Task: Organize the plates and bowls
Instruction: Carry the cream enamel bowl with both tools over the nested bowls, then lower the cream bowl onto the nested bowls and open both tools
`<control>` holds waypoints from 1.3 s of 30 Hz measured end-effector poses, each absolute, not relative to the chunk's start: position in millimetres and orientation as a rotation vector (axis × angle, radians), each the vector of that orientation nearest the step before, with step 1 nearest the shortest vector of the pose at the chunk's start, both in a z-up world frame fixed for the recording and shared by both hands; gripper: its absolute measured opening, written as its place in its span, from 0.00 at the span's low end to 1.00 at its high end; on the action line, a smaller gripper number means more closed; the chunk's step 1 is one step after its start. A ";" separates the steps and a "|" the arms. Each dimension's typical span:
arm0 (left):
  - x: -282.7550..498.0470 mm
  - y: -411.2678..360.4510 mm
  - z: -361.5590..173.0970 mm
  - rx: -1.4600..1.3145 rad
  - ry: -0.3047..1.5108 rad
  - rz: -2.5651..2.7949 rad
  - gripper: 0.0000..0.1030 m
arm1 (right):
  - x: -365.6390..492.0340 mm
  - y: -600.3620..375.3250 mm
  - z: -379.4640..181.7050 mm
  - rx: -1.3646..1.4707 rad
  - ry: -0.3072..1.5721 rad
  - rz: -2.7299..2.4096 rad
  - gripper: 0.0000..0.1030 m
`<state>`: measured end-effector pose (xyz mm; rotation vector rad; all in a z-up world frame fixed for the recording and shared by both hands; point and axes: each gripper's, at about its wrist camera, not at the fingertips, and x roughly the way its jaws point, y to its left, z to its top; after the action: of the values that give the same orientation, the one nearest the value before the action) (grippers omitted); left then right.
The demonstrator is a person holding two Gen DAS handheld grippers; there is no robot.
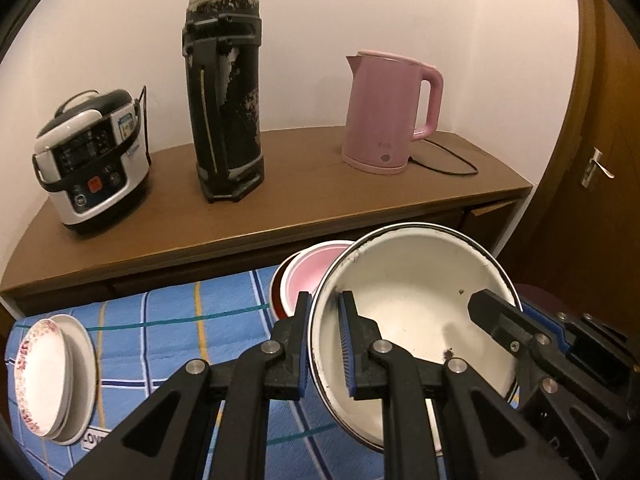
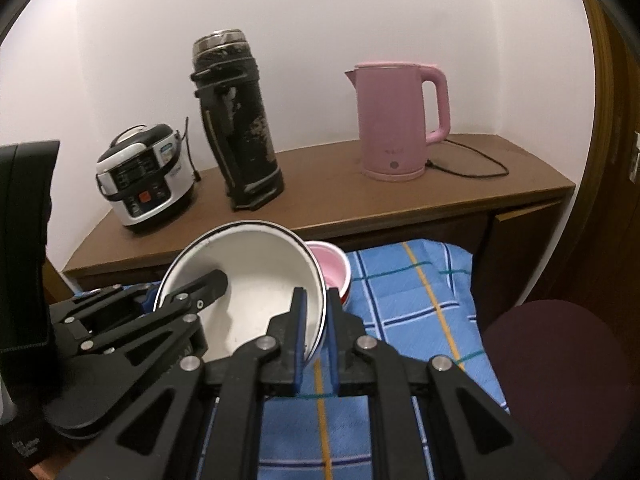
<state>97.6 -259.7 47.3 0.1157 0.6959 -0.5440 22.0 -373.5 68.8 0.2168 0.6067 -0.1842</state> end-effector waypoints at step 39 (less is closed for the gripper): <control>190.5 -304.0 -14.0 0.062 0.861 -0.486 0.15 | 125.5 -424.4 5.5 0.251 0.762 -0.185 0.07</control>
<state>190.5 -304.0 -14.0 0.0621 0.8613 -0.4860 125.5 -424.4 5.5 0.2507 0.7615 -0.1846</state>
